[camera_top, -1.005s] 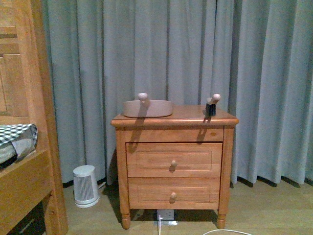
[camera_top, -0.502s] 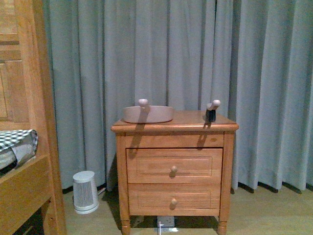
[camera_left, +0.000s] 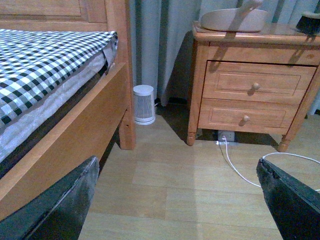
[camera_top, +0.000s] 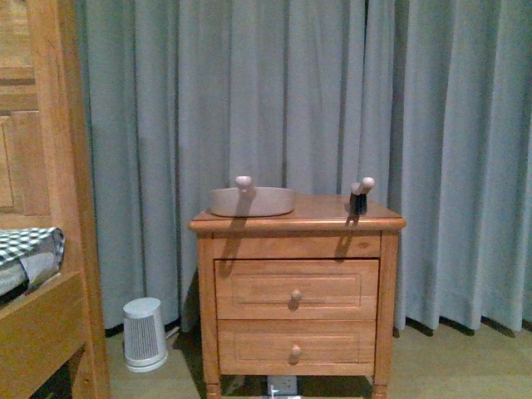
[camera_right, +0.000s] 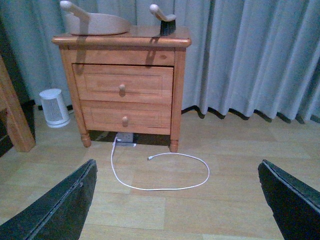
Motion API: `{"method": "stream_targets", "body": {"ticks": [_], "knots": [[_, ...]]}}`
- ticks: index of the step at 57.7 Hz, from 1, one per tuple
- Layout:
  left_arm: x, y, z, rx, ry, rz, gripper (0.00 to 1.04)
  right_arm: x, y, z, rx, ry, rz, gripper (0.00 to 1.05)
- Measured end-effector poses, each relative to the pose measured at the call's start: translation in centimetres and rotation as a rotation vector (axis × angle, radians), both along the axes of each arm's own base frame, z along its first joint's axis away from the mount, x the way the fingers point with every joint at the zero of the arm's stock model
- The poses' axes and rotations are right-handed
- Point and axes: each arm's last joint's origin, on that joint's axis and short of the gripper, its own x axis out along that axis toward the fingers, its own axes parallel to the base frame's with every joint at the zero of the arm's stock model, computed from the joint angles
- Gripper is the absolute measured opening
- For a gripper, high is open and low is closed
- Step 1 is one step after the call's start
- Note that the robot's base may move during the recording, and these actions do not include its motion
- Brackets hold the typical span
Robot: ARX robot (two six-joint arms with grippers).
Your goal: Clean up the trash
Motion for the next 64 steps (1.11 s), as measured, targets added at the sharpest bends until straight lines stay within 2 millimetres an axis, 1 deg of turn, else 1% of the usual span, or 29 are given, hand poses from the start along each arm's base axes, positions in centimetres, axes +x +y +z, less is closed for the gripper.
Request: {"method": "stream_targets", "body": {"ticks": [64], "knots": [[0.0,0.0,0.0,0.0,0.0,0.0,0.97,0.0,0.0,0.0,0.0,0.0,0.0,0.97]]}}
